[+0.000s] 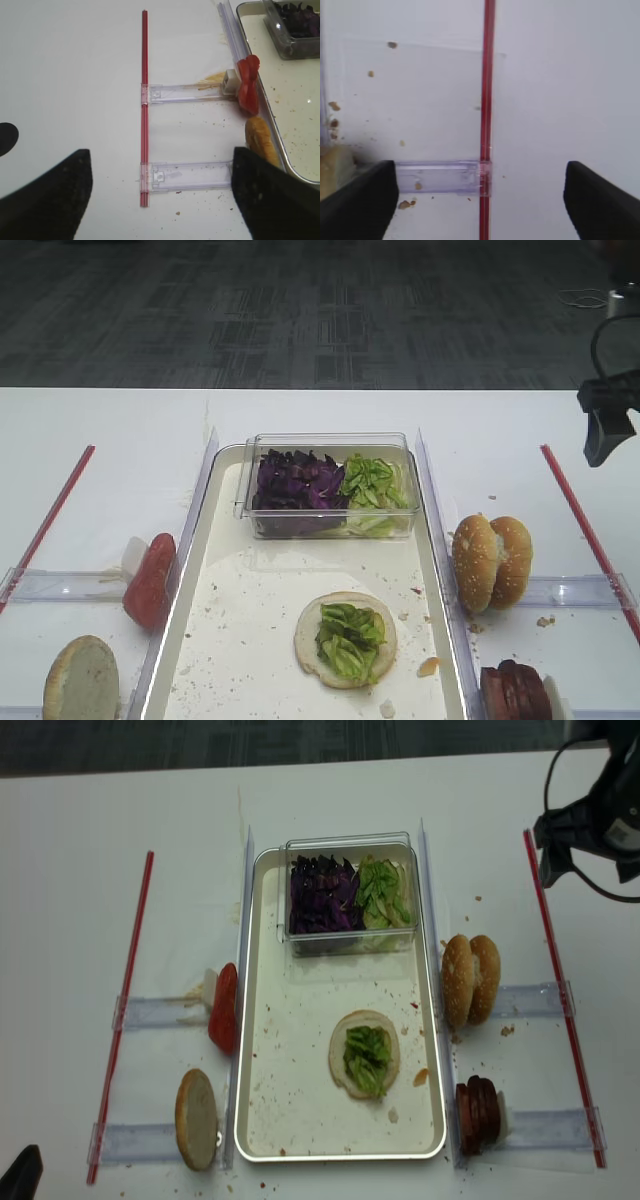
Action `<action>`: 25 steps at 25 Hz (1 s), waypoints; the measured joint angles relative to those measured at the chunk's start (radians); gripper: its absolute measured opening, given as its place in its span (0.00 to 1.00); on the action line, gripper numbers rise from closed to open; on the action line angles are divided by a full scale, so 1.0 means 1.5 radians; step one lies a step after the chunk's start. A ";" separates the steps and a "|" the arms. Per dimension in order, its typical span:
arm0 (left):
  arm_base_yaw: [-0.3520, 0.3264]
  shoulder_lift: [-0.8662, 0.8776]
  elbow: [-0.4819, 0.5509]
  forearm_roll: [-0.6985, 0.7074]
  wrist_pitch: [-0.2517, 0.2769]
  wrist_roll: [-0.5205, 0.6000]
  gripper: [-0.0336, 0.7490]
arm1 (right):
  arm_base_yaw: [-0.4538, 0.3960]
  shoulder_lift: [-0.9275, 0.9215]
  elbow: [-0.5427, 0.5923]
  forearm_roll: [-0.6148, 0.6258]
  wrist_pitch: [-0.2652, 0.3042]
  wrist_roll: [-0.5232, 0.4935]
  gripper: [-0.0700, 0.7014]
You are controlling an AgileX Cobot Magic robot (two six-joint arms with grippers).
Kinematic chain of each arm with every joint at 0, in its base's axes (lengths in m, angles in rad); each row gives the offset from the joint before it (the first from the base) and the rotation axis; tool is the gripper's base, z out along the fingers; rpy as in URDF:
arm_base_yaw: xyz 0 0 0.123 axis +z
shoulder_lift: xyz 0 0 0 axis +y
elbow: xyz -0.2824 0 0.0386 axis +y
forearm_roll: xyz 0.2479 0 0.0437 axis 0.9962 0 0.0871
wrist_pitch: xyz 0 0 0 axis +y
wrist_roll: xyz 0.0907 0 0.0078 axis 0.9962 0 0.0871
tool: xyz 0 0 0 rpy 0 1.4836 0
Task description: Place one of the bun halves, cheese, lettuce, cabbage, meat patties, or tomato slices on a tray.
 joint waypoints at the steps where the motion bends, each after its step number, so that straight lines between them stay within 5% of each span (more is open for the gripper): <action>1: 0.000 0.000 0.000 0.000 0.000 0.000 0.76 | -0.010 0.000 0.000 0.000 0.002 -0.001 0.99; 25: 0.000 0.000 0.000 0.000 0.000 0.000 0.76 | -0.019 -0.013 0.021 0.041 0.027 -0.032 0.99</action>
